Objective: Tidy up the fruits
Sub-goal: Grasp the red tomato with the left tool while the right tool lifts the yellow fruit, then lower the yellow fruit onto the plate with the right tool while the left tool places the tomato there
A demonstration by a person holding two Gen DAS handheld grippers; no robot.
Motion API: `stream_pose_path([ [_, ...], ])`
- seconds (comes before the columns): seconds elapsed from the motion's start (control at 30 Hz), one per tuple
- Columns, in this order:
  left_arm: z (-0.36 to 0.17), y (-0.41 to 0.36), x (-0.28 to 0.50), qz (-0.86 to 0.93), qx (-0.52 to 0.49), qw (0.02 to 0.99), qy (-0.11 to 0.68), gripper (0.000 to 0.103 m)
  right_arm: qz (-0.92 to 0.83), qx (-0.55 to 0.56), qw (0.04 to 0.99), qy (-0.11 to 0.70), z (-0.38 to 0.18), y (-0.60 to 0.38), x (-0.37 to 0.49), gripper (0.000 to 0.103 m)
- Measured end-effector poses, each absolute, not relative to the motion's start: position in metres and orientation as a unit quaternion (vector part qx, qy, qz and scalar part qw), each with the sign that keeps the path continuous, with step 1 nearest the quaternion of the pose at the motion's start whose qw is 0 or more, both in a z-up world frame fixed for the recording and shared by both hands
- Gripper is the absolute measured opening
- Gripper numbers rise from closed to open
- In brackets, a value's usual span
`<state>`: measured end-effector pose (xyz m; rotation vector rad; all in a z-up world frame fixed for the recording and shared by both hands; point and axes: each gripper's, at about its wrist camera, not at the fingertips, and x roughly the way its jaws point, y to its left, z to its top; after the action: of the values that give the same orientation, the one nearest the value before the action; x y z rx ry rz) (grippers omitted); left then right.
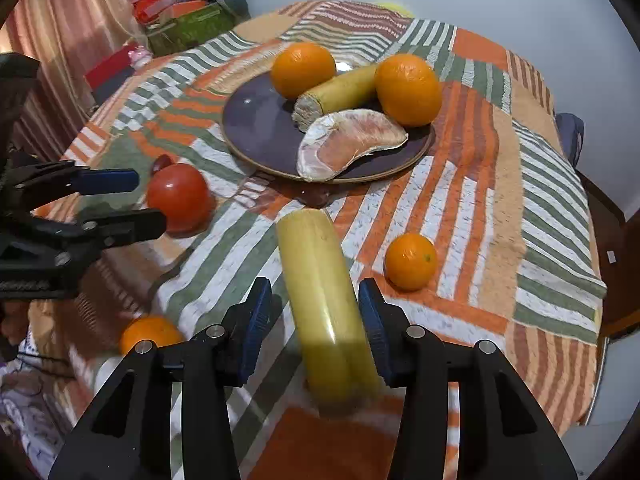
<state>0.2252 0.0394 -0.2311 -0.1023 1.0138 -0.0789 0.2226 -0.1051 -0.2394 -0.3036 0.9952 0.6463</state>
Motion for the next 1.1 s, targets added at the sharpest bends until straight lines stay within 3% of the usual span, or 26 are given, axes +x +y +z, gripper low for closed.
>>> stream_pose_path([
  [0.37,-0.250,0.036,0.248,-0.032,-0.044,0.868,0.494,0.067,0.298,-0.098,0.830,0.462,-0.246,-0.113,0.225,0.034],
  [0.47,-0.251,0.037,0.247,-0.030,-0.053,0.869,0.492,0.061,0.294,-0.081,0.836,0.456,-0.240,-0.117,0.227,0.033],
  [0.53,-0.249,0.039,0.245,-0.040,-0.060,0.869,0.489,0.048,0.291,-0.070,0.841,0.450,-0.234,-0.120,0.228,0.032],
  [1.1,-0.200,0.051,0.222,-0.041,-0.064,0.895,0.439,0.047,0.287,-0.047,0.874,0.390,-0.181,-0.119,0.228,0.032],
])
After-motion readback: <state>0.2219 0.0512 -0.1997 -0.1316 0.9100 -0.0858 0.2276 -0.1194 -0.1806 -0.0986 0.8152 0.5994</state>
